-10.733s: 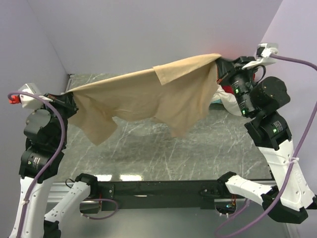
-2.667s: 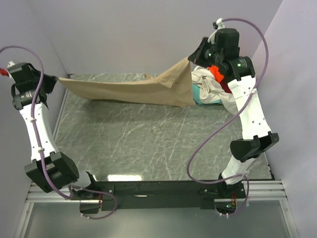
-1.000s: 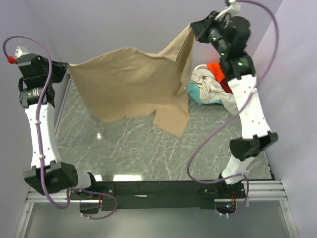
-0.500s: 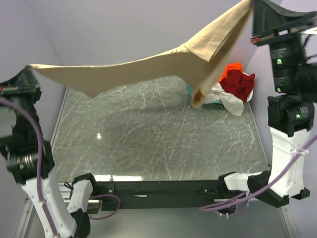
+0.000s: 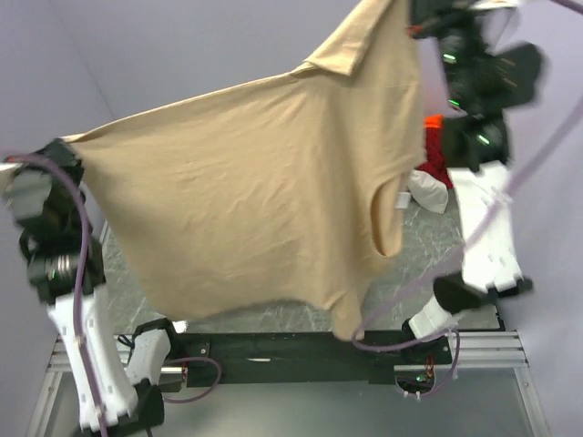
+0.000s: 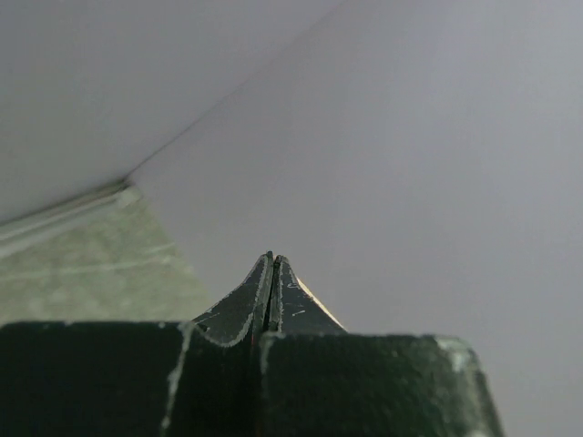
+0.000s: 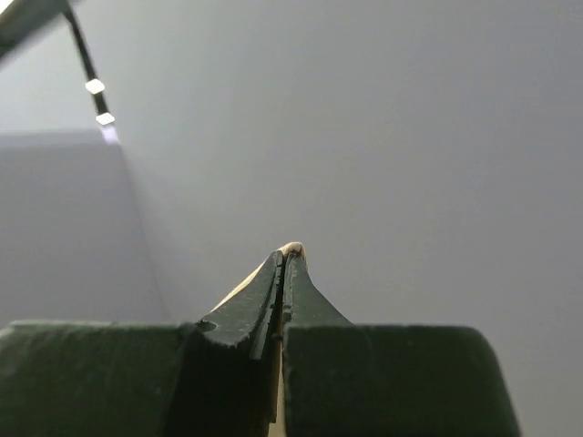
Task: Fold and stack the t-shirts
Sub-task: Flatten the tshirt out, then fold the tshirt
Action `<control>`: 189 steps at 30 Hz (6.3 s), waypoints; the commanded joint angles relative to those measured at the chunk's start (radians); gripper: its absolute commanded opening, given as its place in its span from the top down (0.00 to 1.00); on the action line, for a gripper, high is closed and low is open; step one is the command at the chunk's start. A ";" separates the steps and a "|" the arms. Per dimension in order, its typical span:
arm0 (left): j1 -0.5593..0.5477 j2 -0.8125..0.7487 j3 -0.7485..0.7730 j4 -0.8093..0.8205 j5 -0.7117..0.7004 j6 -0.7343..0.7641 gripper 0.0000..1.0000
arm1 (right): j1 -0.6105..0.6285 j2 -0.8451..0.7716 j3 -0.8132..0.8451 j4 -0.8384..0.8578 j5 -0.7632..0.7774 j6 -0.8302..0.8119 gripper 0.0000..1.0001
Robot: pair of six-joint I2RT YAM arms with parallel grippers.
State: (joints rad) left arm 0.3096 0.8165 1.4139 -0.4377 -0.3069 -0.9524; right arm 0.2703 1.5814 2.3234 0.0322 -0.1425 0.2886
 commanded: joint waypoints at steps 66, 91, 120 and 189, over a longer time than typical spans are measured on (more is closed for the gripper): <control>-0.007 1.096 -0.256 0.062 0.448 0.267 0.11 | 0.058 0.601 -0.725 -0.541 -0.103 0.107 0.25; -0.133 1.100 0.110 -0.076 0.361 0.308 0.11 | 0.017 0.658 -0.330 -0.687 -0.144 0.055 0.25; -0.130 1.087 -0.202 0.031 0.377 0.372 0.09 | 0.096 0.531 -0.799 -0.564 -0.150 0.090 0.26; 0.132 0.673 -0.575 -0.012 0.032 0.368 0.61 | 0.023 0.463 -0.659 -0.629 -0.256 0.167 0.27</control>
State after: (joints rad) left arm 0.4381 1.4895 0.8391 -0.4675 -0.2405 -0.5945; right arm 0.2943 2.1239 1.6749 -0.6064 -0.4068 0.4526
